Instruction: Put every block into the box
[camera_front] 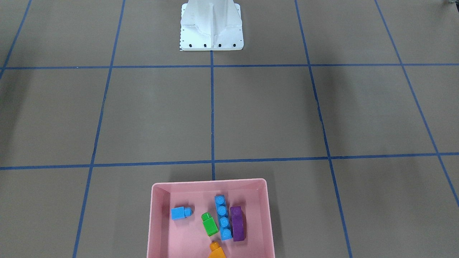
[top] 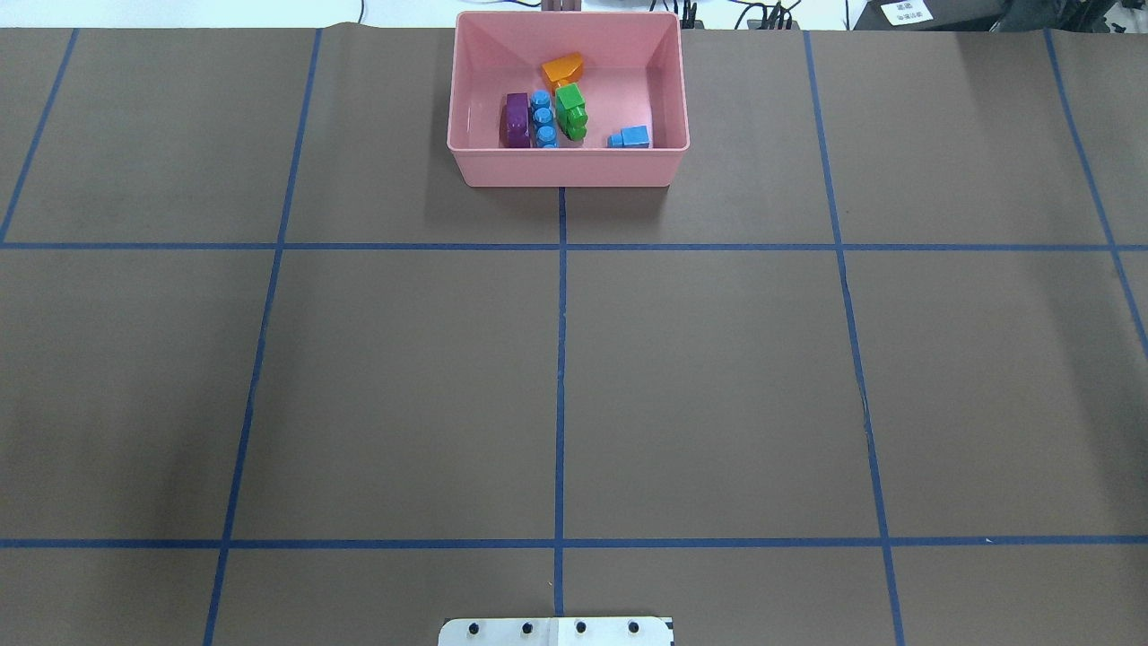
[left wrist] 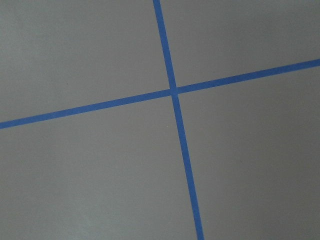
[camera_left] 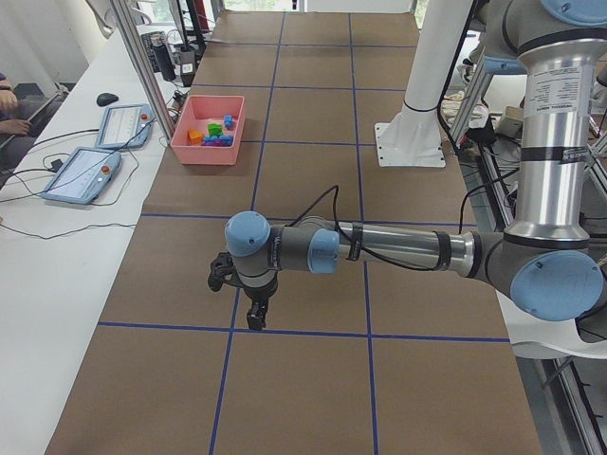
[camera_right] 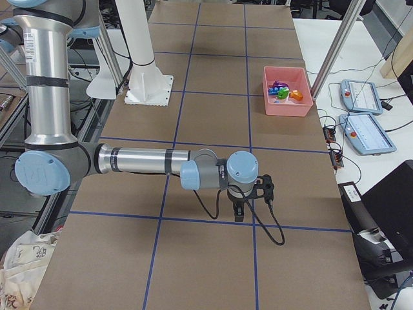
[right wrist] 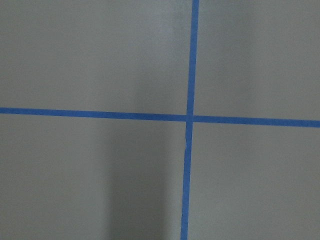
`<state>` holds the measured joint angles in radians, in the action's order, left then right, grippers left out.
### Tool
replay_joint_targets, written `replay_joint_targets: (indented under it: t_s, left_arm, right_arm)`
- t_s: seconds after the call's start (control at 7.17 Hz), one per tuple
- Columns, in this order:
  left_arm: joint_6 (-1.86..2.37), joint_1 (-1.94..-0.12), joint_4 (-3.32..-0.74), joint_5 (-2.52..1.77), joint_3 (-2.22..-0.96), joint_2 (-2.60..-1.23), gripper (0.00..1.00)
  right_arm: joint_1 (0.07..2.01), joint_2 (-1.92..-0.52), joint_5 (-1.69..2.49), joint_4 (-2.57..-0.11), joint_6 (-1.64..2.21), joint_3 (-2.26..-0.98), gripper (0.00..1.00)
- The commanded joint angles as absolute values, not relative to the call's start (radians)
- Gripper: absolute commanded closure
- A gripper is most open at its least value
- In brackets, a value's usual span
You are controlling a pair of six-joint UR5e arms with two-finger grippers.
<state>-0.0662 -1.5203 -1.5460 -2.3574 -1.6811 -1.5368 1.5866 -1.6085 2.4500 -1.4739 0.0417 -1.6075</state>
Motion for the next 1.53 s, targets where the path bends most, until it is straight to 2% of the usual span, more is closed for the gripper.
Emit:
replay_joint_targets:
  t_s: [0.0, 0.42, 1.4]
  left_arm:
    - [-0.002, -1.523, -1.548, -2.376, -1.712, -1.526, 0.00]
    - [0.002, -1.526, -1.546, -2.370, -1.752, -1.514, 0.00]
    - [-0.011, -1.525, -1.548, -2.318, -1.741, -1.514, 0.00]
  right_arm:
    - [1.598, -1.643, 2.453, -1.518, 0.043, -1.631, 0.00]
    - [1.585, -1.644, 2.312, -1.665, 0.041, -1.754, 0.00]
    - [1.585, -1.692, 2.416, -1.552, 0.048, -1.718, 0.00]
